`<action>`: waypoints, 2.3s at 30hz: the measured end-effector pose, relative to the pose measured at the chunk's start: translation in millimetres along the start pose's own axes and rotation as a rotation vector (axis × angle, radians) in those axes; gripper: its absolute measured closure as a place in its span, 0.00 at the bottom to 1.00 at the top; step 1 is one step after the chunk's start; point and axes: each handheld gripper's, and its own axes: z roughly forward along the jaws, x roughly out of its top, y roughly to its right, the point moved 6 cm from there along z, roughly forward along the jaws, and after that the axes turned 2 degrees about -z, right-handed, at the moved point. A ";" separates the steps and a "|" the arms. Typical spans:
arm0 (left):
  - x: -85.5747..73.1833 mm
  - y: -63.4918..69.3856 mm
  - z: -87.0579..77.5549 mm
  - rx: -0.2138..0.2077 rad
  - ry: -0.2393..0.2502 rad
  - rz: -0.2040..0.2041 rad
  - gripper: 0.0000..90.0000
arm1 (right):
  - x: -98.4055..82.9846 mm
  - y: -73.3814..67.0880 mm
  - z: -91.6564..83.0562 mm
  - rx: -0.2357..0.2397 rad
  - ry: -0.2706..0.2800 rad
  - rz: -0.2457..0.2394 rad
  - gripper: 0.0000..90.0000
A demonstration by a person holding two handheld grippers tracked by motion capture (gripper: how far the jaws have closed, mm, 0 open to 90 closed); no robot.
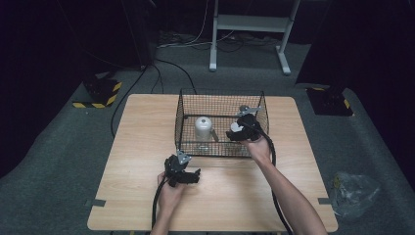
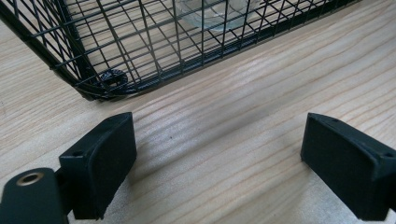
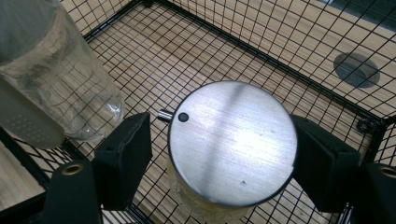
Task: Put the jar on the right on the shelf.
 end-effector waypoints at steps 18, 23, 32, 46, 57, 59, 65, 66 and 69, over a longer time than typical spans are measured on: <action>0.0 0.0 0.0 0.000 0.000 0.001 0.12 | 1.9 -2.0 -18.0 0.001 0.040 -0.016 0.26; 0.0 0.0 0.0 0.000 0.000 0.000 0.12 | 2.0 -1.6 -23.6 0.002 0.053 -0.022 0.26; 0.0 0.0 0.0 0.000 0.000 0.000 0.12 | 2.3 -1.1 -34.0 0.012 0.087 -0.021 0.26; 0.0 0.0 0.0 0.000 0.000 0.000 0.12 | 2.4 0.2 -49.4 0.026 0.127 -0.013 0.26; 0.0 0.0 0.0 0.000 0.000 0.000 0.12 | 1.4 2.1 -61.9 0.038 0.158 -0.004 0.26; 0.0 0.0 0.0 0.000 0.000 0.000 0.12 | 0.8 2.2 -64.3 0.040 0.165 -0.005 0.26; 0.0 0.0 0.0 0.000 0.000 0.000 0.12 | -2.0 2.1 -68.4 0.049 0.175 -0.001 0.27; 0.0 0.0 0.0 0.000 0.000 0.001 0.12 | -2.2 2.1 -68.7 0.049 0.178 -0.001 0.27; 0.0 0.0 0.0 0.000 0.000 0.000 0.12 | -3.5 1.9 -71.1 0.053 0.184 0.002 0.27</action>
